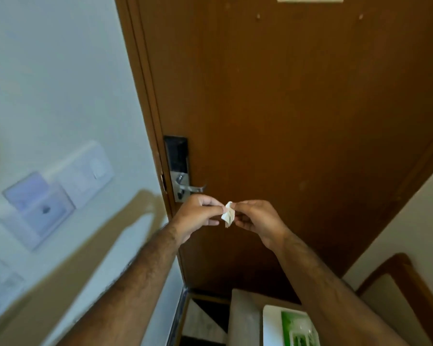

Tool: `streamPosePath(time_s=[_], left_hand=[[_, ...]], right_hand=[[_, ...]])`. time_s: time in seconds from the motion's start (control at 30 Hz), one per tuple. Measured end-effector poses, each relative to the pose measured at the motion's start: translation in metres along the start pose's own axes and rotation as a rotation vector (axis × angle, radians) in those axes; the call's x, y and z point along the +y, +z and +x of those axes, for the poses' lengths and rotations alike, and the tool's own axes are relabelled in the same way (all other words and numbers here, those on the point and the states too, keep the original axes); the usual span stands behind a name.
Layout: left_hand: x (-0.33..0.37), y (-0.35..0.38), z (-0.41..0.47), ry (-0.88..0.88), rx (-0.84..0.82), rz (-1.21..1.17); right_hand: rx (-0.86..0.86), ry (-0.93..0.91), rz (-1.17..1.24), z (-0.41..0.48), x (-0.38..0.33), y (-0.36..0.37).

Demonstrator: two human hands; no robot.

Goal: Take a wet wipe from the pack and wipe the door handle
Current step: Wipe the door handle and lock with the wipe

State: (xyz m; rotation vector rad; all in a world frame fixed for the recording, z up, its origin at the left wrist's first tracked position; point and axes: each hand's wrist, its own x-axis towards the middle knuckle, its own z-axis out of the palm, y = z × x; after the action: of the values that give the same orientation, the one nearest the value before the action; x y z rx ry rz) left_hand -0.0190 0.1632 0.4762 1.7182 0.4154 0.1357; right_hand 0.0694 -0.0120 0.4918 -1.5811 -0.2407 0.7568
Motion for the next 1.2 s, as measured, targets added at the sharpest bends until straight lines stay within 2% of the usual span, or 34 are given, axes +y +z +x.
streamPosePath(time_s=[0.2, 0.33, 0.47, 0.53, 0.63, 0.73, 0.83, 0.9, 1.0, 1.1, 1.2], left_hand=[[0.026, -0.045, -0.001, -0.050, 0.023, 0.065], [0.029, -0.066, 0.003, -0.076, -0.011, -0.036], [0.018, -0.080, 0.003, -0.127, 0.020, -0.047], [0.009, -0.085, 0.003, -0.092, 0.025, -0.012], [-0.003, -0.086, -0.002, -0.086, -0.028, 0.026], [-0.016, -0.085, 0.005, -0.094, -0.069, 0.110], [-0.030, -0.086, 0.018, -0.144, -0.052, 0.064], [-0.044, -0.089, 0.029, -0.198, 0.037, 0.042], [-0.067, -0.093, 0.051, -0.265, 0.366, 0.019], [-0.084, -0.093, 0.076, -0.240, 0.759, -0.011], [-0.089, -0.081, 0.099, -0.203, 0.987, -0.008]], right_hand=[[-0.049, 0.035, -0.207, 0.006, -0.036, 0.028], [-0.180, 0.099, -0.099, 0.007, -0.042, 0.042], [-0.228, 0.088, -0.209, 0.016, -0.035, 0.049], [-0.255, 0.104, -0.286, 0.024, -0.031, 0.053], [-0.335, 0.121, -0.416, 0.031, -0.030, 0.061], [-0.347, 0.107, -0.496, 0.042, -0.030, 0.068], [-0.334, 0.104, -0.582, 0.059, -0.030, 0.073], [-0.270, 0.044, -0.643, 0.071, -0.033, 0.072], [-0.030, -0.208, -0.909, 0.087, -0.052, 0.063], [0.237, -0.596, -1.383, 0.112, -0.085, 0.042], [0.389, -0.975, -1.703, 0.140, -0.128, 0.022]])
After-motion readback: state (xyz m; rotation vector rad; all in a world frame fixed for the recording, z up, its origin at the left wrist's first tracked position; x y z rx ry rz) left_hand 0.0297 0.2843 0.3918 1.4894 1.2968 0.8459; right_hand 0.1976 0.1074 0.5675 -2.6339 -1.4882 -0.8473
